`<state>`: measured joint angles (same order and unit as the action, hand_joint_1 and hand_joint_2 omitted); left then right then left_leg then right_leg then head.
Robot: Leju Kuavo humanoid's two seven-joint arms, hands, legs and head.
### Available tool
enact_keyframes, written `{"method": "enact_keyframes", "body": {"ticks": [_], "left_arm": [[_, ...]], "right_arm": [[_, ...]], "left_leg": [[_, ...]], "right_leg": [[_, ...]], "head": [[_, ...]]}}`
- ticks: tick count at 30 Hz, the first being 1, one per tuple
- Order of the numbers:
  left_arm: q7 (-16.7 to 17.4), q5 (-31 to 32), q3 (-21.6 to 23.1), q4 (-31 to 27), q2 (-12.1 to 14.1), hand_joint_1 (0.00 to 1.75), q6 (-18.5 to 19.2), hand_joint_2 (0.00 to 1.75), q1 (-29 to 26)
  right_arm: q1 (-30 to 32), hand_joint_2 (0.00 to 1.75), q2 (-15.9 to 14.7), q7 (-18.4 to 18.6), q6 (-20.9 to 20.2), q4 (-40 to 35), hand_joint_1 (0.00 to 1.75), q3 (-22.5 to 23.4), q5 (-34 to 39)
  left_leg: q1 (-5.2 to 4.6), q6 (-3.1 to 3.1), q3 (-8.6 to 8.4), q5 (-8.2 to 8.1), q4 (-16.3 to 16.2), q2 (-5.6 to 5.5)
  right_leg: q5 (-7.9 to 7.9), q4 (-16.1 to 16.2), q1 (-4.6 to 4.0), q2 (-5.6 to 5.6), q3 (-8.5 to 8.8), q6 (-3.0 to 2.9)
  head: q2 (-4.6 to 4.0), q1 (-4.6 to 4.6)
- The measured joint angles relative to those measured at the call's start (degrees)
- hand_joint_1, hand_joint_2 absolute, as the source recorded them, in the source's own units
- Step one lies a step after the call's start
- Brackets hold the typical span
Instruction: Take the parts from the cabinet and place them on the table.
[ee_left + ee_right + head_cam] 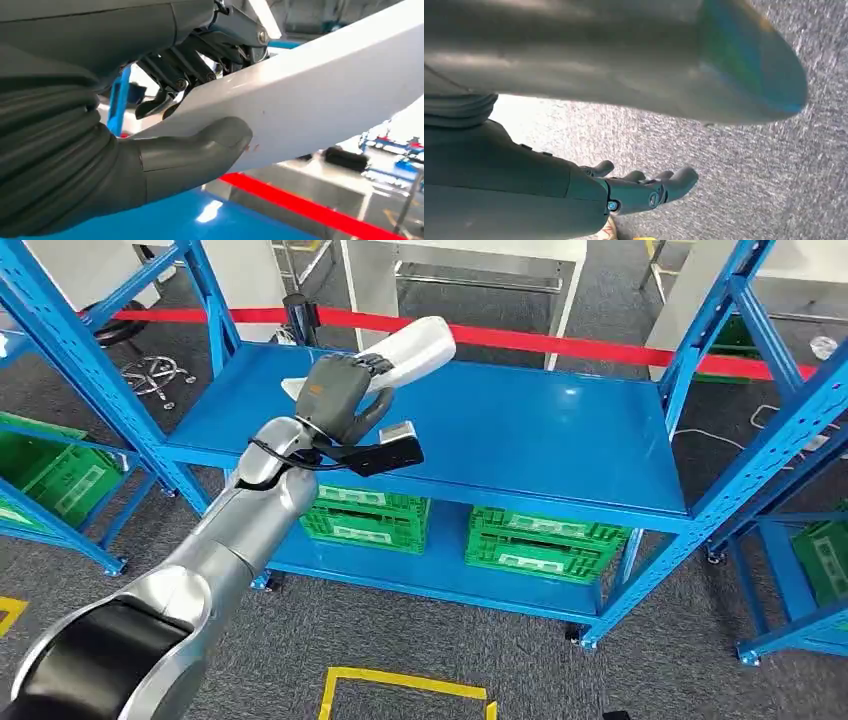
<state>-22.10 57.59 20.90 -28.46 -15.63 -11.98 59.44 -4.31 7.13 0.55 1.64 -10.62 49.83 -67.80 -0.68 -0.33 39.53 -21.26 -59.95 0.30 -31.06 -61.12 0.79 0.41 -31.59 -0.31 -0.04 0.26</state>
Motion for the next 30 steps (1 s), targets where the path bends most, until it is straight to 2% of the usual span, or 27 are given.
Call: {"method": "enact_keyframes", "body": {"ticks": [1,2,3,5,6,7,8,9,10,11,12,13,14,16,17,19,20,21,22,23,24,25,26,27,28,29,30], "left_arm": [[0.33,0.00,0.22,-0.02,0.27,1.75,0.46,1.75,0.04],[0.46,-0.02,0.35,0.00,0.57,1.75,0.52,1.75,0.06],[0.55,-0.02,0.61,-0.02,0.70,1.75,0.66,1.75,0.25],[0.76,-0.02,0.83,-0.02,1.05,1.75,0.72,1.75,0.47],[0.79,-0.02,0.96,-0.02,1.20,1.75,0.72,1.75,0.44],[0.79,-0.02,0.98,0.02,1.35,1.75,0.72,1.75,0.38],[0.79,-0.02,1.00,0.02,1.38,1.75,0.72,1.75,0.35],[0.79,-0.02,1.00,0.00,1.46,1.75,0.76,1.75,0.36],[0.85,-0.02,1.00,-0.02,1.46,1.75,0.76,1.75,0.40],[0.79,-0.02,1.03,-0.06,1.49,1.75,0.76,1.75,0.50],[0.72,-0.09,1.05,-0.37,1.49,1.75,0.76,1.75,0.60],[0.50,-0.31,1.09,-0.66,1.44,1.75,0.76,1.75,0.64],[0.41,-0.57,1.11,-0.70,1.55,1.75,0.74,1.75,0.64],[0.41,-0.72,1.38,-0.66,1.83,1.75,0.76,1.75,0.56],[0.44,-0.72,1.60,-0.59,1.90,1.75,0.76,1.75,0.44],[0.39,-0.74,1.97,-0.50,1.92,1.75,0.81,1.75,0.48],[0.42,-0.87,1.99,-0.50,1.92,1.75,1.03,1.75,0.44],[0.44,-1.01,2.03,-0.50,1.99,1.75,1.14,1.75,0.32],[0.50,-1.11,2.16,-0.50,1.99,1.75,1.22,1.75,0.20],[0.77,-1.20,2.45,-0.50,1.99,1.75,1.46,1.75,0.12],[1.01,-1.25,2.64,-0.50,1.99,1.75,1.66,1.75,0.08],[1.11,-1.31,2.82,-0.50,1.99,1.75,1.68,1.75,0.09],[1.18,-1.33,2.88,-0.57,2.01,1.75,1.68,1.75,0.12],[1.31,-1.35,2.93,-0.85,1.97,1.75,1.68,1.75,0.14],[1.36,-1.38,2.95,-1.12,2.08,1.75,1.70,1.75,0.19],[1.38,-1.38,2.99,-1.16,2.05,1.75,1.70,1.75,0.20],[1.38,-1.40,3.12,-1.18,2.03,1.75,1.70,1.75,0.30]], "right_arm": [[0.03,0.00,0.00,0.07,-0.04,0.00,0.00,0.00,-0.02],[-0.06,0.00,0.09,0.04,-0.04,0.00,0.00,0.00,-0.02],[-0.12,0.00,0.09,0.07,-0.11,0.00,0.00,0.00,-0.02],[-0.10,0.00,0.07,0.07,-0.09,0.00,0.00,0.00,-0.04],[-0.06,0.00,0.07,0.07,-0.09,0.00,0.00,0.00,-0.04],[-0.07,0.00,0.02,0.07,-0.09,0.00,0.00,0.00,-0.04],[-0.08,0.00,0.02,0.07,-0.09,0.00,0.00,0.00,-0.04],[-0.08,0.00,0.02,0.07,-0.09,0.00,0.00,0.00,-0.04],[-0.07,0.00,0.02,0.04,-0.09,0.00,0.00,0.00,-0.09],[-0.09,0.00,0.02,-0.04,-0.09,0.00,0.00,0.00,-0.13],[-0.13,0.00,0.09,-0.11,-0.06,0.00,0.00,0.00,-0.20],[-0.15,0.00,0.22,-0.18,-0.04,0.00,0.00,0.00,-0.33],[-0.20,0.00,0.24,-0.22,0.00,0.00,0.00,0.00,-0.48],[-0.15,0.00,0.42,-0.22,-0.04,0.00,0.00,0.00,-0.55],[0.03,0.00,0.42,-0.20,-0.04,0.02,0.00,0.00,-0.55],[0.21,0.00,0.57,-0.20,-0.22,0.02,0.00,0.00,-0.61],[0.14,0.00,0.59,-0.24,-0.26,0.02,0.00,0.00,-0.61],[0.04,0.00,0.50,-0.31,-0.35,0.02,0.00,0.00,-0.61],[-0.01,0.00,0.46,-0.31,-0.37,0.02,0.00,0.00,-0.61],[-0.01,0.00,0.44,-0.26,-0.39,0.02,0.00,0.00,-0.61],[0.00,0.00,0.42,-0.20,-0.39,0.02,0.00,0.00,-0.61],[0.00,0.00,0.39,-0.20,-0.39,0.02,0.00,0.00,-0.61],[-0.04,0.00,0.39,-0.20,-0.39,0.02,0.00,0.00,-0.61],[-0.17,0.00,0.39,-0.20,-0.39,0.00,0.00,0.00,-0.61],[-0.29,0.00,0.37,-0.22,-0.39,0.00,0.00,0.00,-0.61],[-0.24,0.00,0.39,-0.20,-0.42,0.00,0.00,0.00,-0.61],[-0.30,0.00,0.39,-0.20,-0.41,0.00,0.00,0.00,-0.61]], "left_leg": [[-0.12,-0.39,0.13,0.51,0.19,-0.05],[0.09,-0.64,0.57,0.11,-0.04,-0.18],[0.14,-1.10,1.37,-2.86,-1.47,-0.32],[0.49,-1.82,3.24,-9.57,-8.95,-0.31],[0.57,-2.06,4.13,-11.89,-13.51,-0.31],[0.64,-2.15,4.32,-12.38,-16.38,-0.30],[0.70,-2.14,3.82,-11.64,-17.17,-0.31],[0.73,-2.00,1.68,-9.41,-15.66,-0.31],[0.72,-1.79,-0.89,-7.79,-12.72,-0.32],[0.69,-1.40,-4.71,-7.12,-7.99,-0.38],[0.61,-0.86,-8.76,-9.13,-2.60,-0.63],[0.21,-0.61,-11.24,-10.55,1.44,-0.69],[0.08,-0.32,-10.22,-9.92,1.13,-0.70],[-0.43,0.58,-9.89,-9.05,1.75,-0.67],[0.15,1.24,-9.61,-7.79,2.68,-0.37],[0.10,2.07,-8.65,-6.18,2.86,-0.24],[0.10,2.25,-7.42,-5.24,2.79,-0.24],[0.03,2.29,-6.44,-4.55,2.69,-0.21],[0.00,2.29,-5.47,-3.92,2.53,-0.15],[0.00,2.24,-4.47,-3.31,2.31,-0.13],[0.02,2.15,-3.42,-2.70,2.05,-0.12],[0.05,1.99,-2.32,-2.14,1.70,-0.12],[0.10,1.76,-1.33,-1.63,1.23,-0.13],[0.11,1.45,-0.63,-1.26,0.61,-0.11],[-0.17,1.07,-0.02,-1.00,0.18,-0.20],[-0.19,0.68,-0.10,-0.59,0.31,-0.09],[-0.10,0.41,-0.10,-0.13,0.39,-0.08]], "right_leg": [[0.66,0.31,0.36,-0.02,-0.32,-0.51],[1.35,0.48,0.55,-0.39,-0.80,-0.94],[2.05,0.64,0.57,-0.34,-1.37,-1.40],[3.41,0.62,0.56,-0.38,-2.98,-1.55],[4.11,0.60,0.54,-0.38,-3.87,-1.49],[4.74,0.56,0.55,-0.41,-4.70,-1.44],[5.25,0.55,0.55,-0.44,-5.37,-1.39],[6.10,0.51,0.54,-0.47,-6.43,-1.22],[6.66,0.52,0.54,-0.47,-7.10,-1.07],[7.28,0.52,0.53,-0.45,-7.66,-0.90],[7.79,0.50,0.58,-0.44,-7.85,-0.66],[8.21,0.55,0.48,-0.37,-8.15,-0.21],[9.00,1.06,0.64,-0.41,-7.95,0.26],[10.29,2.05,1.04,-0.32,-7.98,1.14],[10.78,2.29,1.12,-0.19,-8.29,1.50],[4.98,-1.00,0.91,-0.25,-9.65,1.53],[0.52,-5.83,0.94,-0.25,-10.88,1.62],[-2.00,-10.34,0.84,-0.25,-11.80,1.74],[-2.88,-13.79,0.70,-0.24,-12.21,1.80],[-2.09,-15.43,0.61,-0.25,-11.85,1.80],[-0.17,-14.81,0.63,-0.26,-10.39,1.78],[1.92,-12.04,0.64,-0.28,-7.87,1.73],[3.00,-7.64,0.64,-0.31,-4.38,1.64],[1.22,-2.53,0.62,-0.33,-0.70,1.48],[-0.84,1.39,0.15,-0.23,1.51,1.14],[-0.48,0.75,0.08,-0.11,0.92,0.64],[-0.43,0.84,0.01,-0.07,0.83,0.40]], "head": [[0.00,-0.04],[0.00,0.04],[0.00,-0.15],[0.00,-0.20],[0.00,-0.22],[0.00,-0.20],[0.00,-0.20],[0.00,-0.20],[0.00,-0.20],[0.00,-0.20],[0.00,-0.17],[0.00,-0.15],[0.00,-0.09],[0.00,-0.33],[0.00,-0.39],[0.00,-0.15],[0.00,-0.13],[0.00,-0.13],[0.00,-0.13],[0.00,-0.11],[0.00,-0.11],[0.00,-0.13],[0.00,-0.11],[0.00,-0.11],[0.00,-0.11],[0.00,-0.22],[0.00,-0.02]]}}
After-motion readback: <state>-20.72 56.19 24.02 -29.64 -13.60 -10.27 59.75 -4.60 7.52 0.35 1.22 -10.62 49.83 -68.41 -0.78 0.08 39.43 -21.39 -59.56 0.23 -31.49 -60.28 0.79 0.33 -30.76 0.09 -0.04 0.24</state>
